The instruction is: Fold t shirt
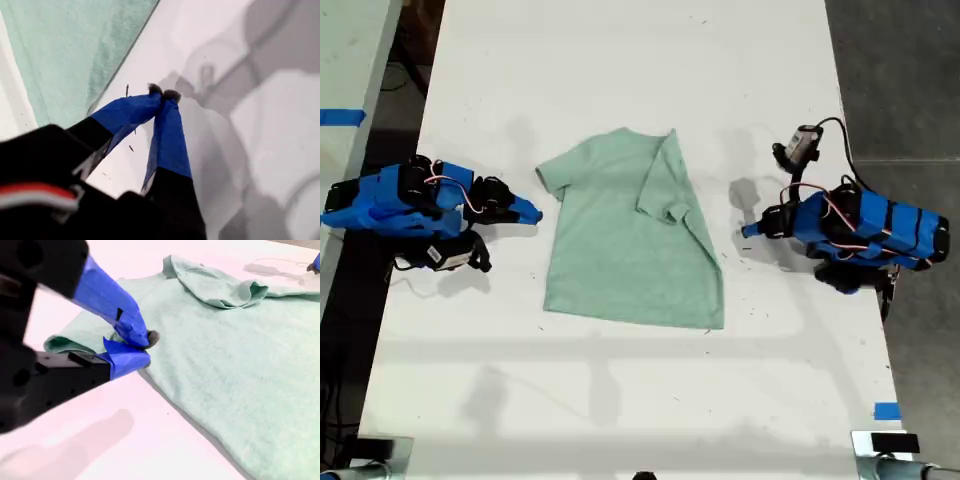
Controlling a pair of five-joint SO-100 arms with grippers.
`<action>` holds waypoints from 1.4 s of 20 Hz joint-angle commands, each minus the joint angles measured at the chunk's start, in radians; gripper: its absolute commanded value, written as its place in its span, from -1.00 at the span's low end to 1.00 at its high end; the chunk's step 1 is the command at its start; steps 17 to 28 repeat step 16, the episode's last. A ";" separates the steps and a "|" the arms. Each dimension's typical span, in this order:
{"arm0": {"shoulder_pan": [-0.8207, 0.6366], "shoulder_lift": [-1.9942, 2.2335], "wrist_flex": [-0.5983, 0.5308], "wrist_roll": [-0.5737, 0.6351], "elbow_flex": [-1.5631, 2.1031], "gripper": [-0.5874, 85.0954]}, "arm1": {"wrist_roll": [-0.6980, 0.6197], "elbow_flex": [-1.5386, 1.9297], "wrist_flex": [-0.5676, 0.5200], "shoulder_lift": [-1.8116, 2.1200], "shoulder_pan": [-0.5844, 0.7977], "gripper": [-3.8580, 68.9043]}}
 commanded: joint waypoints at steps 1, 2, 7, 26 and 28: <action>0.005 0.006 -0.006 0.006 0.008 -0.99 | -0.005 0.029 -0.034 0.012 -0.009 -0.89; 0.008 0.006 -0.006 0.006 0.008 -0.99 | -0.005 0.029 -0.034 0.012 -0.009 -0.89; 0.021 0.006 -0.006 0.003 0.008 -0.99 | -0.005 0.029 -0.034 0.012 -0.009 -0.89; -0.032 0.006 -0.072 0.160 -0.018 -0.99 | -0.008 0.028 -0.034 0.012 -0.011 -0.89; -0.032 0.006 -0.072 0.160 -0.018 -0.99 | -0.008 0.028 -0.034 0.012 -0.011 -0.89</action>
